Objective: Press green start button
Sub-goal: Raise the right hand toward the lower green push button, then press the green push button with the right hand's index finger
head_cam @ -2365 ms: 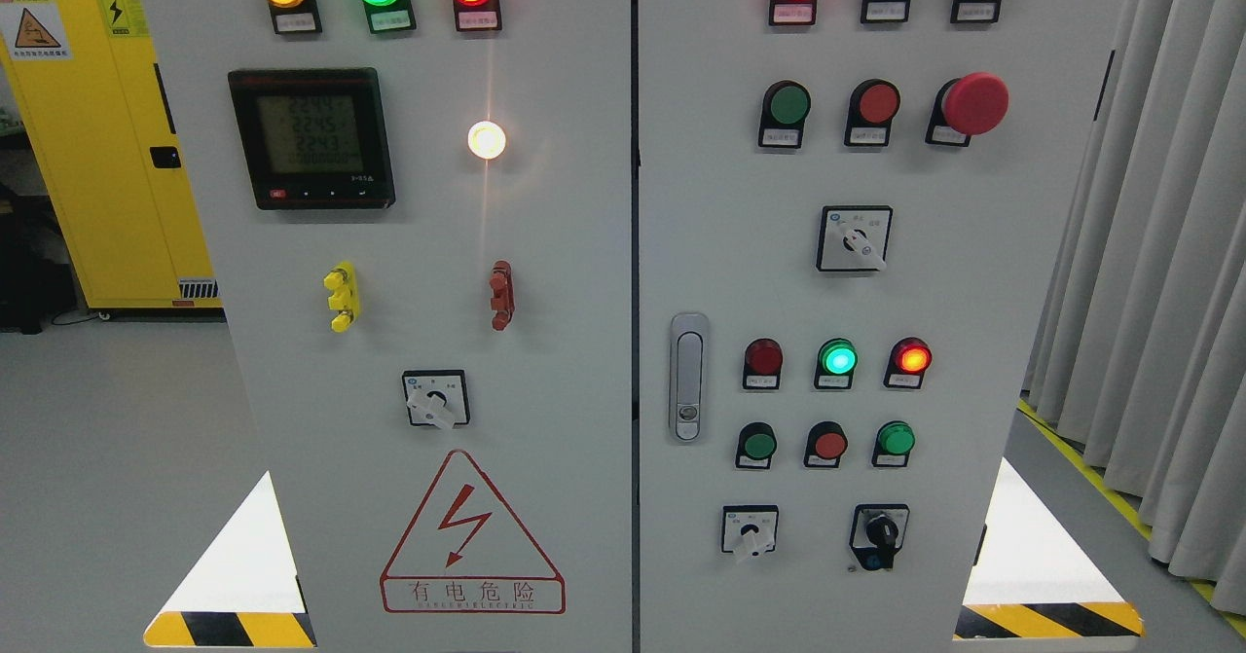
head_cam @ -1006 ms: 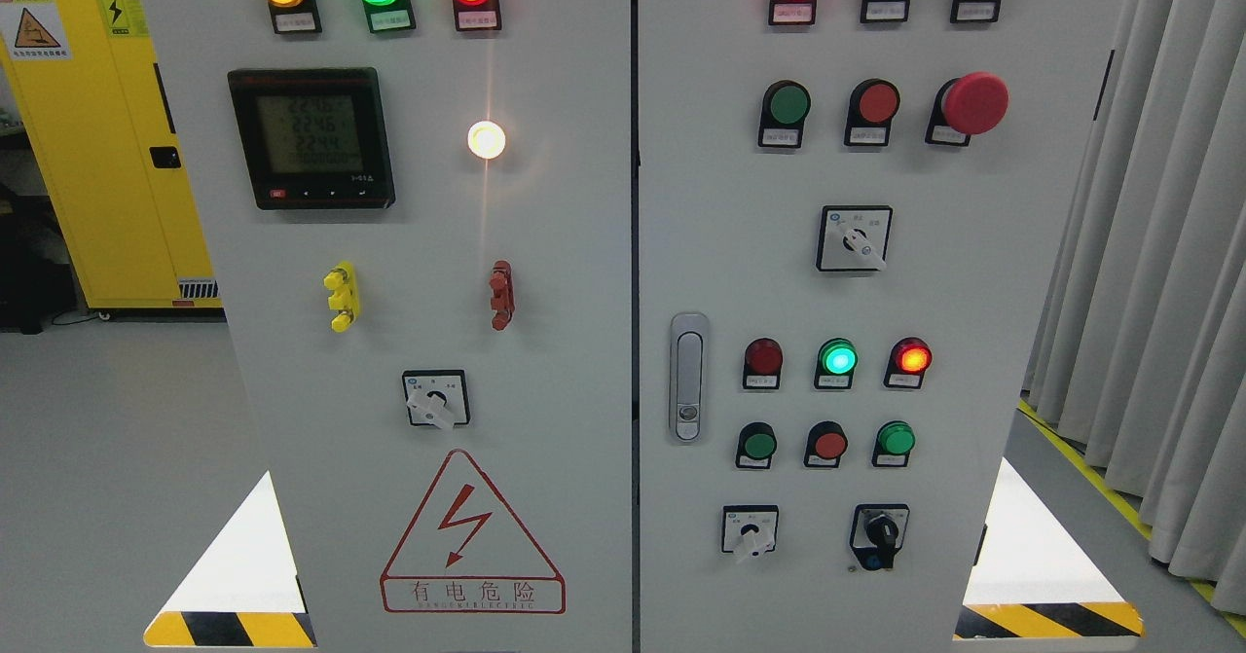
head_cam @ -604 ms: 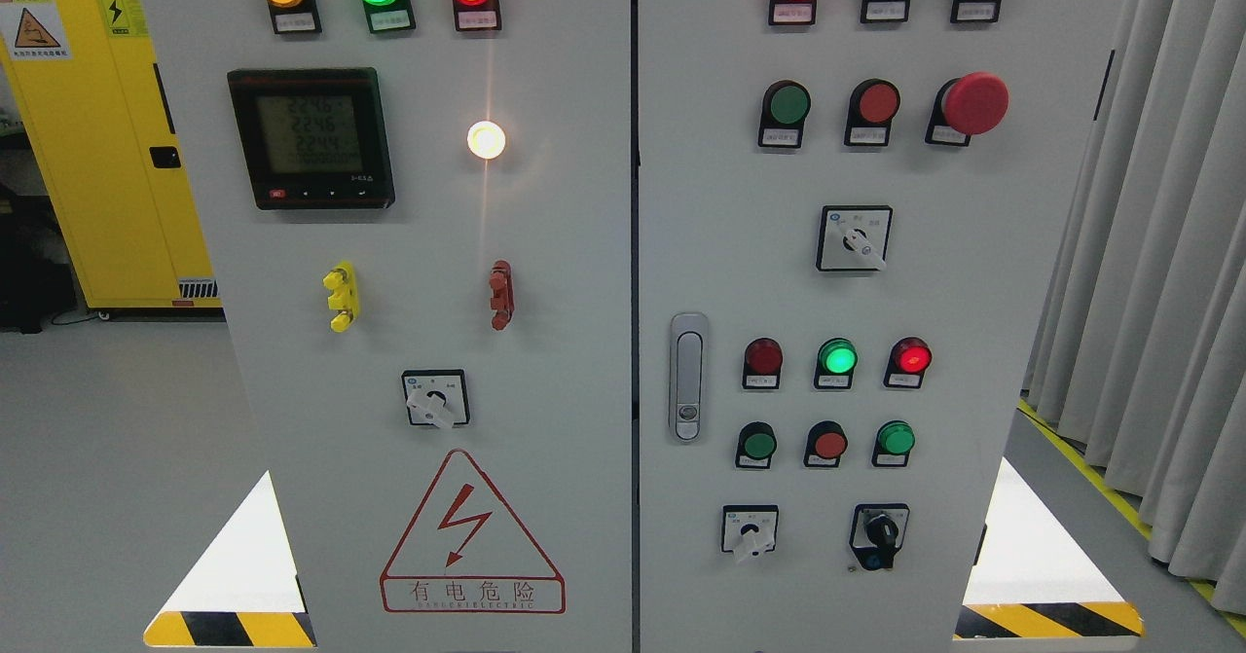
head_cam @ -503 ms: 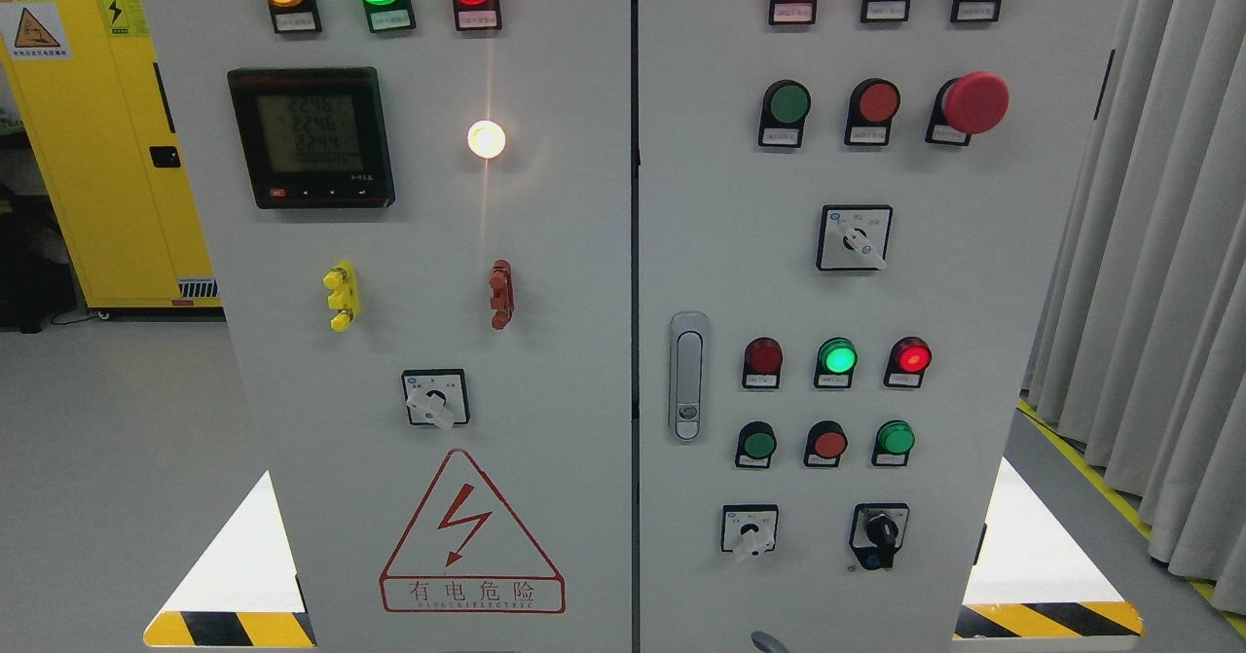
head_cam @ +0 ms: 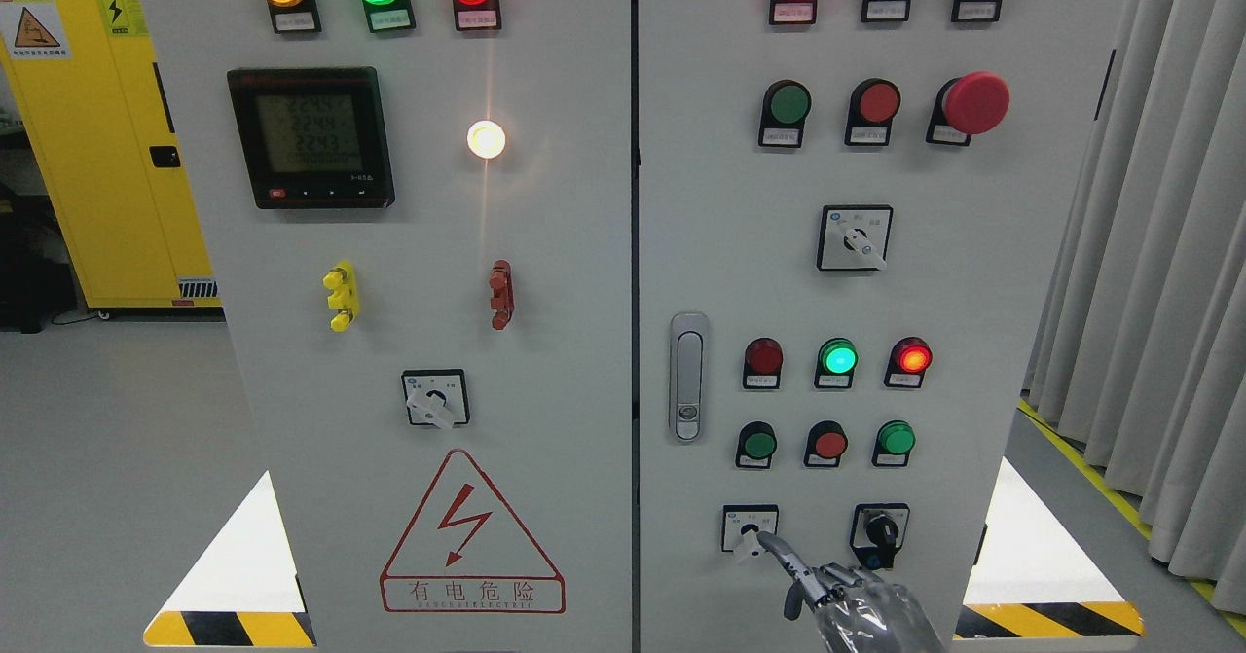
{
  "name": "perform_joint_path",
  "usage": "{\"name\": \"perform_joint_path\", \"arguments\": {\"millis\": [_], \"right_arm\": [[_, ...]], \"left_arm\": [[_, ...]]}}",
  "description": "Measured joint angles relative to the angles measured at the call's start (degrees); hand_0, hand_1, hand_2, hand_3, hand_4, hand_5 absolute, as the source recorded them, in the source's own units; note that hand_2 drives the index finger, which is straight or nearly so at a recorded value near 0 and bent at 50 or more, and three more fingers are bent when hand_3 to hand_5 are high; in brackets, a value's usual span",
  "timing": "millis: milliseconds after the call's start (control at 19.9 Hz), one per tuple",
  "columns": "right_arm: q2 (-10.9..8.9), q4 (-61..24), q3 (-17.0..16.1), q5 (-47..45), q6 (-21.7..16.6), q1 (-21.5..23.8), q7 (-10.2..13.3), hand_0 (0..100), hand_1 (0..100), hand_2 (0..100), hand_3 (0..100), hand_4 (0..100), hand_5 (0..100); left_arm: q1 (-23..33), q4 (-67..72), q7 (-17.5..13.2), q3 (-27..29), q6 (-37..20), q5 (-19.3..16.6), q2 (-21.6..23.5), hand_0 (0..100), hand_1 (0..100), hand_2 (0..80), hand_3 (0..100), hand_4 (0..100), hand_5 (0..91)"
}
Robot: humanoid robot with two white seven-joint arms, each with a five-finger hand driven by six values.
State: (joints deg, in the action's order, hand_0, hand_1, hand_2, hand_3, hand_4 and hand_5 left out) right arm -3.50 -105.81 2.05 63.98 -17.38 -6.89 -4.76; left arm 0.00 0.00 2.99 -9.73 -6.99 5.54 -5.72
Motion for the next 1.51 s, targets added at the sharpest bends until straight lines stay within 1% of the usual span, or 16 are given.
{"name": "perform_joint_path", "arguments": {"millis": [151, 553, 755, 1258, 1509], "right_arm": [[0.01, 0.7, -0.5, 0.0, 0.3, -2.3, -0.8, 31, 61, 2, 61, 60, 51], [0.04, 2.2, -1.3, 0.1, 0.4, -6.0, -1.0, 32, 61, 2, 60, 60, 50], [0.05, 2.7, -1.5, 0.1, 0.5, -6.7, -1.1, 32, 61, 2, 60, 59, 50], [0.07, 3.4, -0.6, 0.0, 0.5, -7.3, -1.3, 33, 61, 2, 60, 59, 50], [0.07, 3.7, -0.2, 0.0, 0.5, -7.4, -1.0, 33, 61, 1, 60, 60, 50]], "left_arm": [[0.0, 0.0, 0.0, 0.0, 0.0, 0.0, 0.0, 12, 56, 0.0, 0, 0, 0.0], [0.0, 0.0, 0.0, 0.0, 0.0, 0.0, -0.1, 12, 56, 0.0, 0, 0, 0.0], [0.0, 0.0, 0.0, 0.0, 0.0, 0.0, -0.1, 12, 56, 0.0, 0, 0, 0.0], [0.0, 0.0, -0.1, 0.0, 0.0, 0.0, -0.1, 12, 56, 0.0, 0, 0, 0.0], [0.0, 0.0, -0.4, 0.0, 0.0, 0.0, -0.1, 12, 56, 0.0, 0, 0, 0.0]]}}
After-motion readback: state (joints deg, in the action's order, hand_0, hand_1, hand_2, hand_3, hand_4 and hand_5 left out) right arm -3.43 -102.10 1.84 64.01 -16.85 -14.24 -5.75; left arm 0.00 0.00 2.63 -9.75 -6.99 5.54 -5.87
